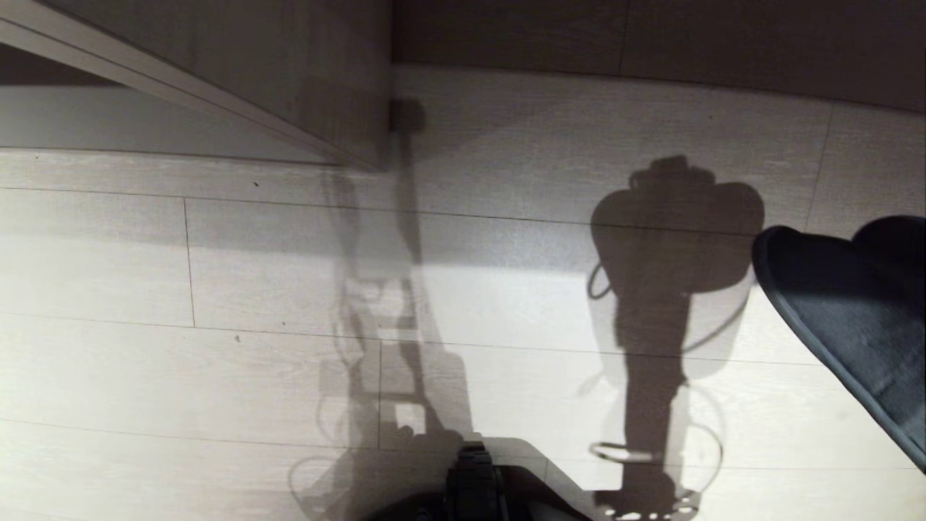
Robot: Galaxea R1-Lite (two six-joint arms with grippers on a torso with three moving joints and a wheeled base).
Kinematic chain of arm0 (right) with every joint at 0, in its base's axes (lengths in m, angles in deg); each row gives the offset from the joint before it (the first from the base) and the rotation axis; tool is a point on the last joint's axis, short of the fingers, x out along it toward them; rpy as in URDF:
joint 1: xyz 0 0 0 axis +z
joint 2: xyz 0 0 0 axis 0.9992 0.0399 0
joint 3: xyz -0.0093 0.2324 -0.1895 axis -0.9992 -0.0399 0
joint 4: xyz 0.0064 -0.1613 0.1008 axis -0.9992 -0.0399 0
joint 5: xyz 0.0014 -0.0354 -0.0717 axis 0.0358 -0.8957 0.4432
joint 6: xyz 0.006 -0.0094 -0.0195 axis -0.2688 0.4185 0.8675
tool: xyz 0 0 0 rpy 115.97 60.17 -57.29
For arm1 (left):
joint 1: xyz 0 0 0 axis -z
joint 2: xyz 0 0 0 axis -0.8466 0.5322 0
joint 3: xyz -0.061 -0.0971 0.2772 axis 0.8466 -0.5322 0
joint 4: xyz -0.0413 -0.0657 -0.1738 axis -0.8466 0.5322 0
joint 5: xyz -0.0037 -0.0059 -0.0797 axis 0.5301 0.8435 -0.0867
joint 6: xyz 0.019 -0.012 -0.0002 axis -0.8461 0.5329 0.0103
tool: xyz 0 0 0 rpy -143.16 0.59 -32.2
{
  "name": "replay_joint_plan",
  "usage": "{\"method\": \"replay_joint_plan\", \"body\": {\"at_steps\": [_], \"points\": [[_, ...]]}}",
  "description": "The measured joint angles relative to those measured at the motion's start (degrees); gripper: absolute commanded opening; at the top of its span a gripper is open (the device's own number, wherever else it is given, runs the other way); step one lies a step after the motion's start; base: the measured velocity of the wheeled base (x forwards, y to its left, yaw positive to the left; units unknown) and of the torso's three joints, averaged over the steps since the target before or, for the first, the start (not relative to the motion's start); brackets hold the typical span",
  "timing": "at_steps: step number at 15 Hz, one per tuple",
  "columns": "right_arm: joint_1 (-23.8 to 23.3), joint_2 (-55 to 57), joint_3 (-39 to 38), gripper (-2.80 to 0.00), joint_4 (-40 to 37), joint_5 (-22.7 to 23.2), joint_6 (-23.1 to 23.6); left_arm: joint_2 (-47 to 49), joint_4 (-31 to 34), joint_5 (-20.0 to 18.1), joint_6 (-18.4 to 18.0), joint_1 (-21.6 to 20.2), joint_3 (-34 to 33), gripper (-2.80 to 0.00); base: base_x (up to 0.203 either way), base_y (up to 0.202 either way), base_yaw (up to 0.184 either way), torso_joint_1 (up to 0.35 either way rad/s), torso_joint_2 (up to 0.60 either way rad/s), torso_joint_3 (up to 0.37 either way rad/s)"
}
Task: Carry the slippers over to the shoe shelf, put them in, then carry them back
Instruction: Place the slippers on the floor
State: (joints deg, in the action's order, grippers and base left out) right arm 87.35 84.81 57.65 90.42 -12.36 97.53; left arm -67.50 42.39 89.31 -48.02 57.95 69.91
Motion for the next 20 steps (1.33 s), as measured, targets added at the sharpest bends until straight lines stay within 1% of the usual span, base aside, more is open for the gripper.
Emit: {"method": "replay_joint_plan", "body": {"at_steps": [3, 6, 9, 10, 12, 13, 14, 17, 20], "points": [[0.12, 20.53, 7.69, -2.8, 16.93, -0.03, 0.63, 0.0, 0.0, -0.01, -0.1, 0.0, 0.0, -2.8, 0.0, 0.0, 0.0, 0.0, 0.0, 0.0], [0.18, 37.54, 17.0, -2.8, 33.98, -0.12, 0.97, 0.0, 0.0, 0.0, -0.17, 0.0, 0.0, -2.8, 0.0, 0.0, 0.0, 0.0, 0.0, 0.0], [0.16, 49.73, 23.29, -2.8, 52.27, -1.17, 1.15, 0.0, 0.0, 0.02, -0.17, -0.02, 0.0, -2.8, 0.0, 0.0, 0.0, 0.0, 0.0, 0.0], [-0.01, 52.85, 24.02, -2.8, 57.86, -1.56, 1.11, 0.0, 0.0, 0.0, -0.17, 0.0, 0.0, -2.8, 0.0, 0.0, 0.0, 0.0, 0.0, 0.0], [-0.49, 57.53, 24.1, -2.8, 65.76, -2.07, 0.96, 0.0, 0.0, 0.02, -0.17, 0.01, 0.0, -2.8, 0.0, 0.0, 0.0, 0.0, 0.0, 0.0], [-0.68, 59.41, 23.97, -2.8, 68.16, -2.58, 0.92, 0.0, 0.0, 0.0, -0.17, 0.0, 0.0, -2.8, 0.0, 0.0, 0.0, 0.0, 0.0, 0.0], [-0.76, 60.82, 23.63, -2.8, 68.87, -3.2, 0.67, 0.0, 0.0, 0.02, -0.17, 0.0, 0.0, -2.8, 0.0, 0.0, 0.0, 0.0, 0.0, 0.0], [-0.79, 63.42, 21.93, -2.8, 69.03, -3.91, -1.84, 0.0, 0.0, 0.02, -0.2, -0.02, 0.0, -2.8, 0.0, 0.0, 0.0, 0.0, 0.0, 0.0], [-0.95, 65.95, 22.34, -2.8, 69.11, -3.99, -2.98, 0.0, -0.02, 0.0, -0.17, 0.0, 0.0, -2.8, 0.0, 0.0, 0.0, 0.0, 0.0, 0.0]]}}
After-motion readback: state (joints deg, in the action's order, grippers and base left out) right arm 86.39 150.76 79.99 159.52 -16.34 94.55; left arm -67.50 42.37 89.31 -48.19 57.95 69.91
